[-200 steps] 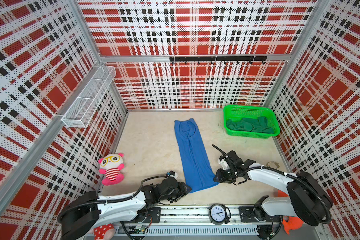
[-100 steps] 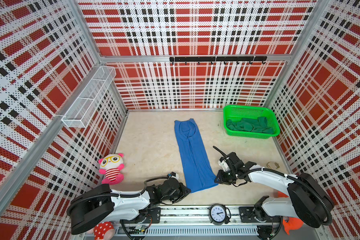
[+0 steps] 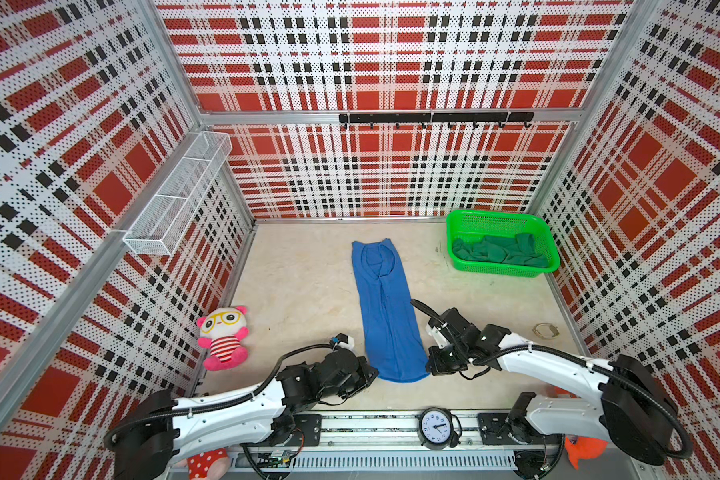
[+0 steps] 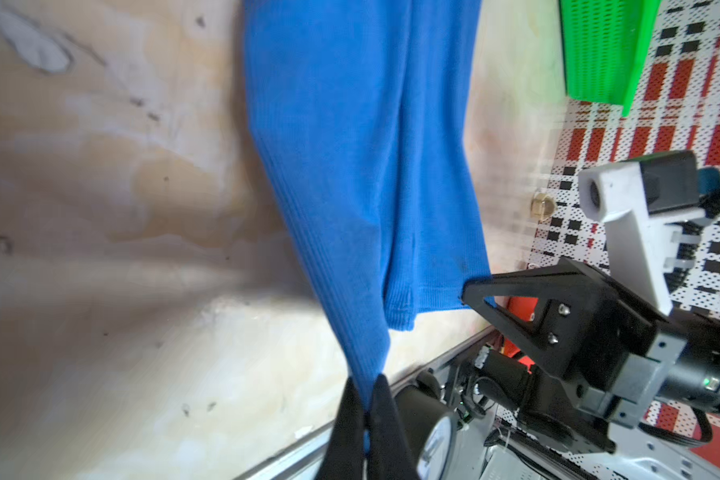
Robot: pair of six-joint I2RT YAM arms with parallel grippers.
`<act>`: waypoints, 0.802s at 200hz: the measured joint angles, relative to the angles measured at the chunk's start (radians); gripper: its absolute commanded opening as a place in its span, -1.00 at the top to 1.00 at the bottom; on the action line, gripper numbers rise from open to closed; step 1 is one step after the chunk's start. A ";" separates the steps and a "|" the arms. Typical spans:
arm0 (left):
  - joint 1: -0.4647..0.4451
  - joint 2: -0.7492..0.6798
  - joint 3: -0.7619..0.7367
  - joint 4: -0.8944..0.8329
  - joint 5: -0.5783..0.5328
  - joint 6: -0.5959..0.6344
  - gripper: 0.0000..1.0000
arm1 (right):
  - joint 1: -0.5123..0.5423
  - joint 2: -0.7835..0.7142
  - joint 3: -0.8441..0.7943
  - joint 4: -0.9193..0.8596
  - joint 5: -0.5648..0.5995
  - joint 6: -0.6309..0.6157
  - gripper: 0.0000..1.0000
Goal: Fold and stack the tank tops
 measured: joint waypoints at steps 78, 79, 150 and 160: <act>0.388 0.122 0.145 -0.133 0.056 0.333 1.00 | -0.139 0.172 0.283 -0.021 0.062 -0.165 1.00; 0.391 0.125 0.146 -0.133 0.057 0.336 1.00 | -0.142 0.180 0.291 -0.021 0.064 -0.172 1.00; 0.618 0.473 0.406 -0.087 0.139 0.666 1.00 | -0.255 0.580 0.704 -0.051 0.050 -0.423 1.00; 0.642 0.512 0.442 -0.079 0.148 0.699 1.00 | -0.266 0.626 0.755 -0.060 0.049 -0.449 1.00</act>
